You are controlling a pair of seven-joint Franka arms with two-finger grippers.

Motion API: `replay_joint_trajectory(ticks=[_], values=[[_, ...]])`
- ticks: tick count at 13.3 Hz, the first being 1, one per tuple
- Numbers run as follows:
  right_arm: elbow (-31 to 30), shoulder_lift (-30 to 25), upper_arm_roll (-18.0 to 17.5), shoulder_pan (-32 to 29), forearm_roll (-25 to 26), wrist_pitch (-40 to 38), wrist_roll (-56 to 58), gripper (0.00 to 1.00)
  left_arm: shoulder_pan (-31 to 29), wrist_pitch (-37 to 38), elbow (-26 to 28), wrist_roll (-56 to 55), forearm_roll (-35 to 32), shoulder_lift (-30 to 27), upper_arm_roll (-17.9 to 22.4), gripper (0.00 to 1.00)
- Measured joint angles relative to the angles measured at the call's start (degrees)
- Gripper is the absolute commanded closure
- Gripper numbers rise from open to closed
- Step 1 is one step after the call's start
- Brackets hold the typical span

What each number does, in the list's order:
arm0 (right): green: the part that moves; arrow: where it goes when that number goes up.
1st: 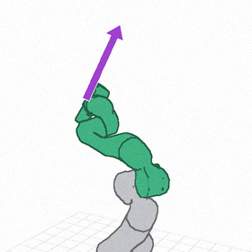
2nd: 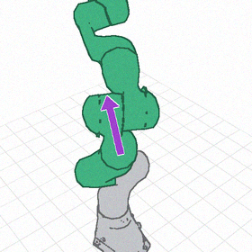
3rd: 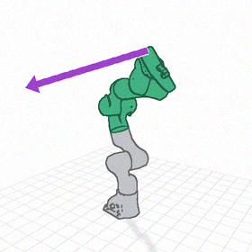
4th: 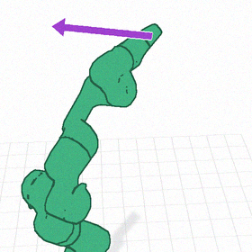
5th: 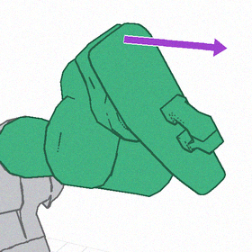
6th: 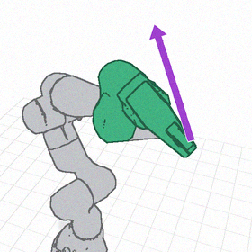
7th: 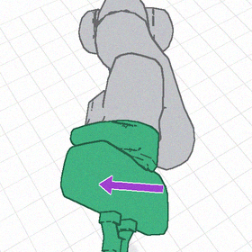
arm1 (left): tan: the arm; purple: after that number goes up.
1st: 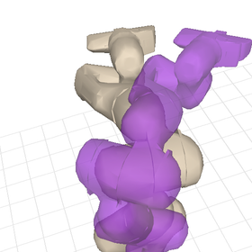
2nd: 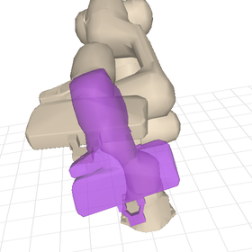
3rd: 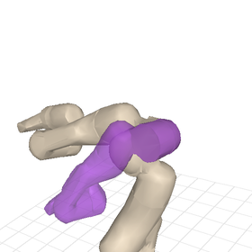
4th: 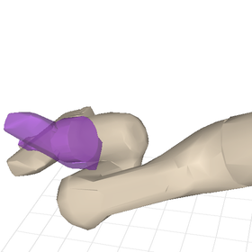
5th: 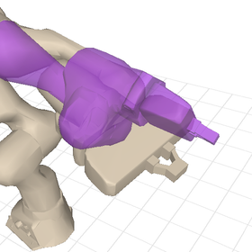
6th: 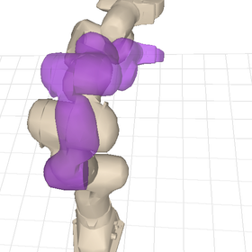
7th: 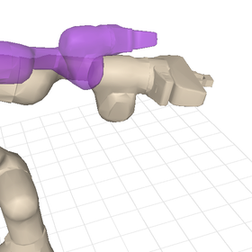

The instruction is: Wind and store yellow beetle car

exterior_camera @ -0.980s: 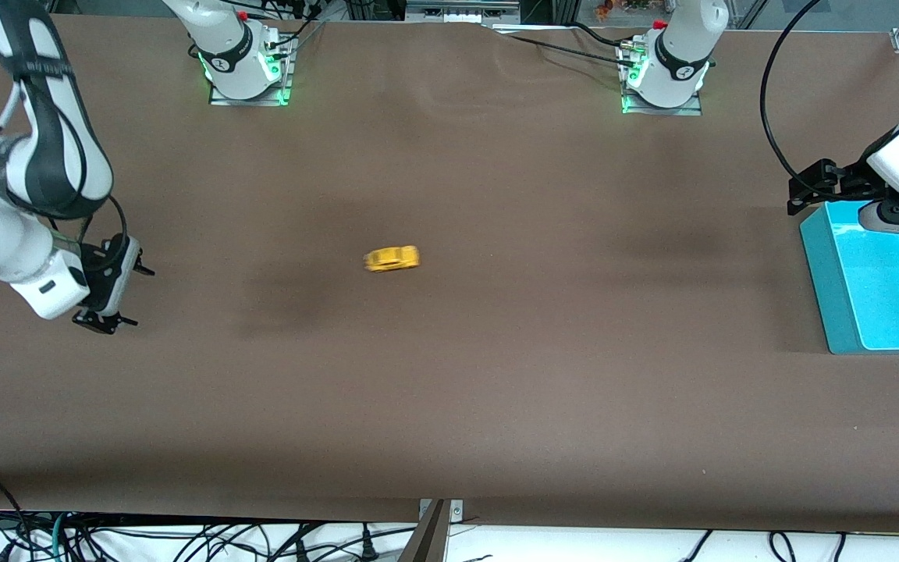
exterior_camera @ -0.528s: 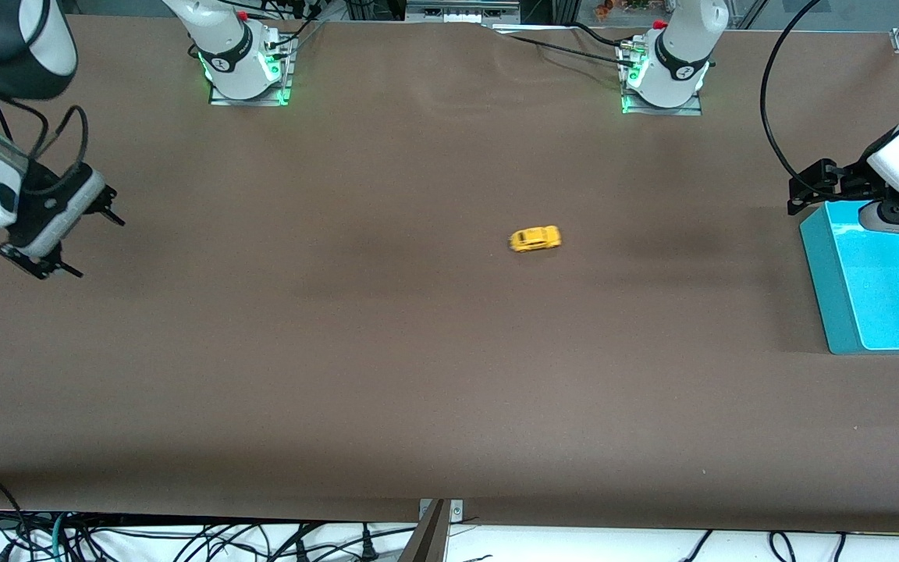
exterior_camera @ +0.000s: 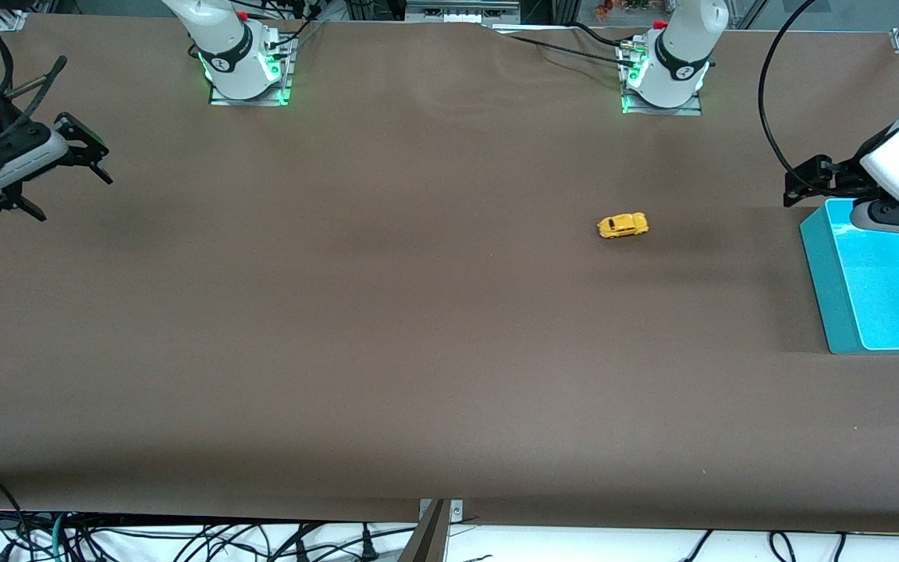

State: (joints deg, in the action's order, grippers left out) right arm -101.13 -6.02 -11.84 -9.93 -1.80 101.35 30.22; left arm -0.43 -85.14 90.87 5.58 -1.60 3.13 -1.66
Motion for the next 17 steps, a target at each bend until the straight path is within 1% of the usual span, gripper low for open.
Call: replay_joint_trajectory(ticks=[1,3,5,7,8,9,11,13,15,17], values=[[0.46,-0.14,0.05,0.26,-0.01,-0.91,-6.05,0.00,-0.08,1.89,0.01,0.93,0.00,0.19,-0.01,0.00],[0.82,-0.63,0.09,1.02,-0.02,-2.72,-15.53,0.00,-0.08,3.98,0.21,6.18,0.00,0.45,-0.11,0.00],[0.82,-1.29,0.10,1.95,-0.02,-3.11,-21.21,0.00,-0.11,3.97,1.36,12.45,0.00,0.44,-0.14,0.00],[0.83,-2.00,0.11,2.20,-0.03,-3.36,-24.82,0.00,-0.15,1.47,4.29,15.53,0.00,-0.28,-0.15,0.00],[0.83,-2.35,0.14,2.23,-0.04,-3.72,-26.95,0.00,-0.15,-1.58,7.41,16.81,0.01,-1.46,-0.23,0.00],[0.83,-2.64,0.18,2.29,-0.04,-3.97,-29.07,0.00,-0.15,-5.44,11.79,18.33,0.01,-3.46,-0.38,0.00],[0.83,-2.87,0.17,2.55,-0.04,-4.27,-31.37,0.00,-0.13,-12.79,22.26,21.73,0.01,-8.76,-0.75,0.00],[0.94,-2.88,0.18,2.66,-0.04,-4.34,-32.17,0.00,-0.07,-18.39,30.39,27.83,0.01,-12.34,-1.22,0.00],[1.12,-2.89,0.20,2.67,-0.04,-4.45,-32.30,0.00,-0.02,-25.14,36.41,33.47,0.01,-12.96,-2.83,0.00],[1.17,-2.89,0.23,2.67,-0.04,-4.52,-32.32,0.00,0.02,-31.97,42.34,35.78,0.00,-12.70,-4.23,0.00]])
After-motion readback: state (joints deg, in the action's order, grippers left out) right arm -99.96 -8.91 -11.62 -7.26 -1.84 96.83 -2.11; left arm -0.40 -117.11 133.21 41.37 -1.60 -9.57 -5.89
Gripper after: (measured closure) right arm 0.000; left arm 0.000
